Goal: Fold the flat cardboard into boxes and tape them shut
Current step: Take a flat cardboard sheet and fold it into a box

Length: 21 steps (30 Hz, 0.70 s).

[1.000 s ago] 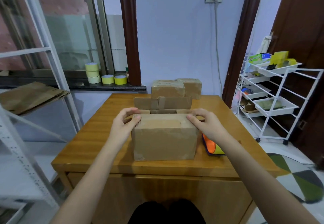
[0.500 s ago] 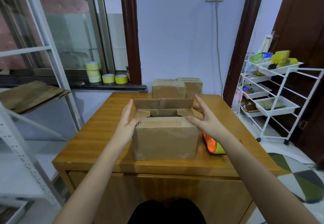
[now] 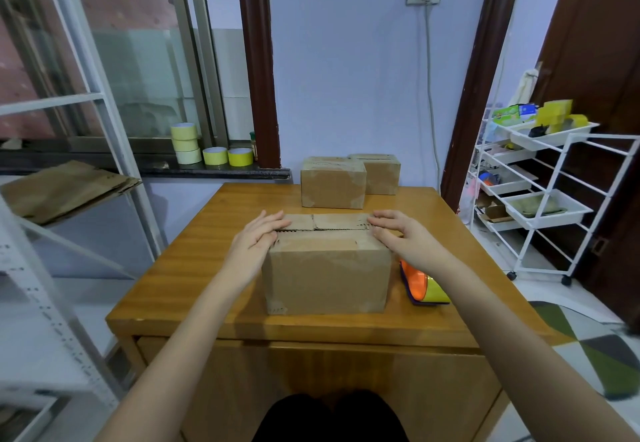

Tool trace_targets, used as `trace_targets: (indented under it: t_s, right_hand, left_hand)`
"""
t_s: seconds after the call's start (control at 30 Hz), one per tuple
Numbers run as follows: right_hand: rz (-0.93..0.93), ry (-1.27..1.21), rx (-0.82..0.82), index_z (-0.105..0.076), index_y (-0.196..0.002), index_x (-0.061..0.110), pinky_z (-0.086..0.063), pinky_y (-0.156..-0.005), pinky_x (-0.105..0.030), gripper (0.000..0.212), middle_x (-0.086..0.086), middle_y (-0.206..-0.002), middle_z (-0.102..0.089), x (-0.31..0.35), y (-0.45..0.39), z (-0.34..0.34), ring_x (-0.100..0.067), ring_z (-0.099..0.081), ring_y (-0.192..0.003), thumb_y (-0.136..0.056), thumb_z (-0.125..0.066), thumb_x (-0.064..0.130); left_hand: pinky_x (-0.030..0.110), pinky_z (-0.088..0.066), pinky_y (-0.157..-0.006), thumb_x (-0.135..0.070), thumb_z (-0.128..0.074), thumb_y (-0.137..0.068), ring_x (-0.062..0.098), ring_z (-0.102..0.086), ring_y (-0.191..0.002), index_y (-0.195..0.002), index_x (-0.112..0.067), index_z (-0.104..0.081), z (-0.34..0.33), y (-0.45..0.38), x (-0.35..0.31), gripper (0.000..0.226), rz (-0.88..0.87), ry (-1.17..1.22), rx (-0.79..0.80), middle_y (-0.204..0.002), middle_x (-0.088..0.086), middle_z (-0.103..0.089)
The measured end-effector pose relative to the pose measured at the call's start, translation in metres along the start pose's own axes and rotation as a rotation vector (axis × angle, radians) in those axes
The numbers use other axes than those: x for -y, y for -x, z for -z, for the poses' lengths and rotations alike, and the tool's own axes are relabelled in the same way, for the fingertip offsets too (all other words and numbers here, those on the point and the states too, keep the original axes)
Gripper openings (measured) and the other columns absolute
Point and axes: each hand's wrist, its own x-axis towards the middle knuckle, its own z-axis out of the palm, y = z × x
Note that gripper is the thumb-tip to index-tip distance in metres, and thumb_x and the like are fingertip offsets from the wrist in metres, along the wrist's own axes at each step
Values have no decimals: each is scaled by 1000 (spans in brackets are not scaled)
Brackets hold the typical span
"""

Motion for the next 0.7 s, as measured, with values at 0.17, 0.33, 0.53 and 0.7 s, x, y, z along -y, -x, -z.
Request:
trace_targets:
  t_s: [0.17,0.33,0.53,0.7]
  right_hand:
    - [39,246,-115,-65,-120,31,-41,-90,-31,29,10,-134,-51,9,6,1,-11,-42,-127,-98,-47,33]
    - [54,184,-377,-64,-116,22,-44,-82,-32,24,7,-116,-54,-4,29,19,-13,-54,-108,-96,-50,23]
    - [-76,45,-415,-52,-125,9,-46,-96,-39,35,-3,-118,-58,-57,73,43,-16,-54,-109,-91,-55,7]
    - [-70,0,-309,-42,-118,18,-47,-94,-34,44,2,-114,-57,-92,112,28,-16,-57,-107,-84,-65,2]
  left_hand:
    - [44,-11,-119,-10,-37,-101,10,-25,-142,-113,-39,-57,-1,-1,2,37,14,32,-1,-135,-19,-45]
    - [26,-13,-114,-8,-37,-101,11,-26,-141,-117,-29,-61,-5,-3,2,36,21,44,-9,-139,-11,-47]
    - [21,-12,-109,-7,-34,-101,7,-25,-139,-121,-21,-62,-18,-9,-3,37,43,64,-12,-141,-8,-47]
    - [21,-13,-109,-6,-35,-101,11,-26,-141,-122,-19,-63,-32,-16,-8,37,39,58,-11,-143,-5,-47]
